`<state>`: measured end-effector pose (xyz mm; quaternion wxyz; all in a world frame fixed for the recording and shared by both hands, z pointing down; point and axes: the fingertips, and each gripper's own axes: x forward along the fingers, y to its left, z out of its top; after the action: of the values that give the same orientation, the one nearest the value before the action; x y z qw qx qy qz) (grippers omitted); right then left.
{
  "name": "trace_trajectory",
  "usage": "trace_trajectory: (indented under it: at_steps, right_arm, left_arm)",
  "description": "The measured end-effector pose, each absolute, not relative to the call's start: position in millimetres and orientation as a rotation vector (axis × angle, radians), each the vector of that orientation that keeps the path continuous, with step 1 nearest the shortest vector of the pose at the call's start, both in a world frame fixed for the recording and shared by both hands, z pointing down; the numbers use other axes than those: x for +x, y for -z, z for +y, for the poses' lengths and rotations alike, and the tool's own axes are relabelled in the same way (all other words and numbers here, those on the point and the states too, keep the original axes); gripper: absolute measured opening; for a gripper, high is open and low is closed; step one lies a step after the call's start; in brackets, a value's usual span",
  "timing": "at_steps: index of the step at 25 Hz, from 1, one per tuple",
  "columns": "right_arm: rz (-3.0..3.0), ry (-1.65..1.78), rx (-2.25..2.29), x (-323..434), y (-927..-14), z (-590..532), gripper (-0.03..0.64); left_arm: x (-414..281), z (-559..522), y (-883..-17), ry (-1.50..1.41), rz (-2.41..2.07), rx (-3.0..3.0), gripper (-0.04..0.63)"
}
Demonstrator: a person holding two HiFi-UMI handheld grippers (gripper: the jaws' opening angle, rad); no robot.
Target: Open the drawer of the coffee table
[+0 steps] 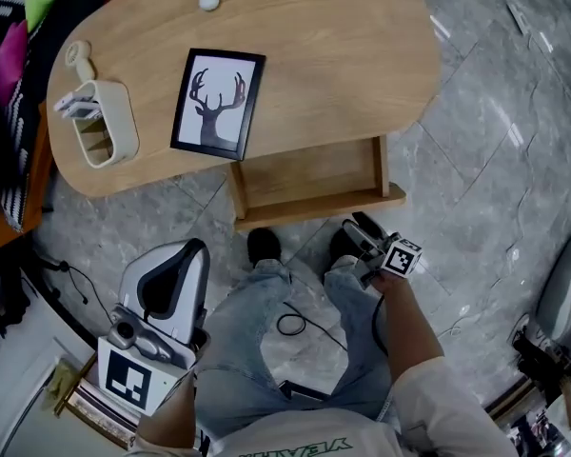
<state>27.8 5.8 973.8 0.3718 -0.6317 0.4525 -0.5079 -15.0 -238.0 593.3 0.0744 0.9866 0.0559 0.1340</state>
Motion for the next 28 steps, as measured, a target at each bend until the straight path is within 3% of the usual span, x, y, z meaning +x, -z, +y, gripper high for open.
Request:
trace_trajectory:
  at_steps: [6, 11, 18, 21, 23, 28]
  right_arm:
    - [1.291, 1.275, -1.811, 72.2, -813.1, 58.9, 0.370]
    - [1.681, 0.847, -2.131, 174.5, -570.5, -20.8, 0.367]
    - [1.916, 0.194, -2.369, 196.8, -236.7, -84.5, 0.349]
    - [1.923, 0.000, -2.456, 200.7, -155.6, -90.3, 0.304]
    - [1.889, -0.092, -2.492, 203.2, -121.8, -86.6, 0.217]
    - [1.805, -0.133, -2.571, 206.6, -93.7, -71.5, 0.077]
  left_arm:
    - [0.7, -259.9, -472.7, -0.286, 0.082, 3.027, -0.002]
    - [20.3, -289.2, -354.2, -0.135, -0.027, 3.062, -0.002]
    - [14.6, -300.8, -204.8, 0.000, -0.120, 3.047, -0.002]
    - [20.0, -302.5, -161.6, 0.056, -0.143, 3.074, -0.002]
    - [23.9, -298.8, -138.9, 0.093, -0.136, 3.102, -0.002]
    - [28.6, -281.5, -107.5, 0.146, -0.132, 3.127, -0.002]
